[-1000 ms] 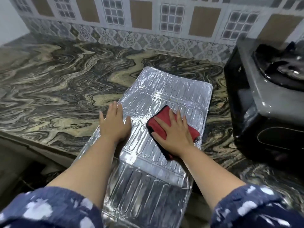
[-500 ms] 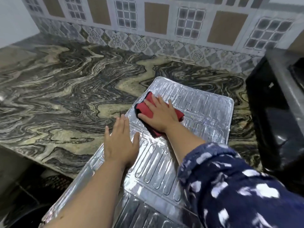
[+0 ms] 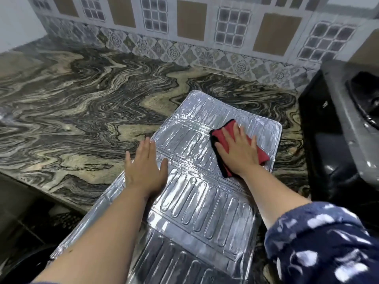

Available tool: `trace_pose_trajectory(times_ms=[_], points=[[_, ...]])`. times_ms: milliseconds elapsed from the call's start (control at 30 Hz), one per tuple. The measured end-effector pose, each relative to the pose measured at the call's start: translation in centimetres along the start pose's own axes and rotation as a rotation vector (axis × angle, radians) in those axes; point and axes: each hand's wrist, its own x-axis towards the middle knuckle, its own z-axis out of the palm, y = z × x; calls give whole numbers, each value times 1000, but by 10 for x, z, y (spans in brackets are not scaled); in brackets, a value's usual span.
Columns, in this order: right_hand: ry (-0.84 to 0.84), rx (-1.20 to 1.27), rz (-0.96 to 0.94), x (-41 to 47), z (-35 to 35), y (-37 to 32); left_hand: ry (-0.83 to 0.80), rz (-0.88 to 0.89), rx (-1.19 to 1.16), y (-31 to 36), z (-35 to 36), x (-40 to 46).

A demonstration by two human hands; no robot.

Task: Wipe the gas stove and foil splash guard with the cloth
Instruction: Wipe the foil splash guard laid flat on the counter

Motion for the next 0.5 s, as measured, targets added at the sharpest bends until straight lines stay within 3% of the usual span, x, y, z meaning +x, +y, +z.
trace_pose_trajectory(times_ms=[167, 333, 500], points=[[2, 22, -92, -11, 1, -11, 26, -92, -79, 16, -21, 23], [-11, 17, -110, -6, 1, -15, 0, 116, -40, 47, -16, 63], [-18, 52, -165, 34, -2, -40, 17, 130, -15, 49, 9, 74]])
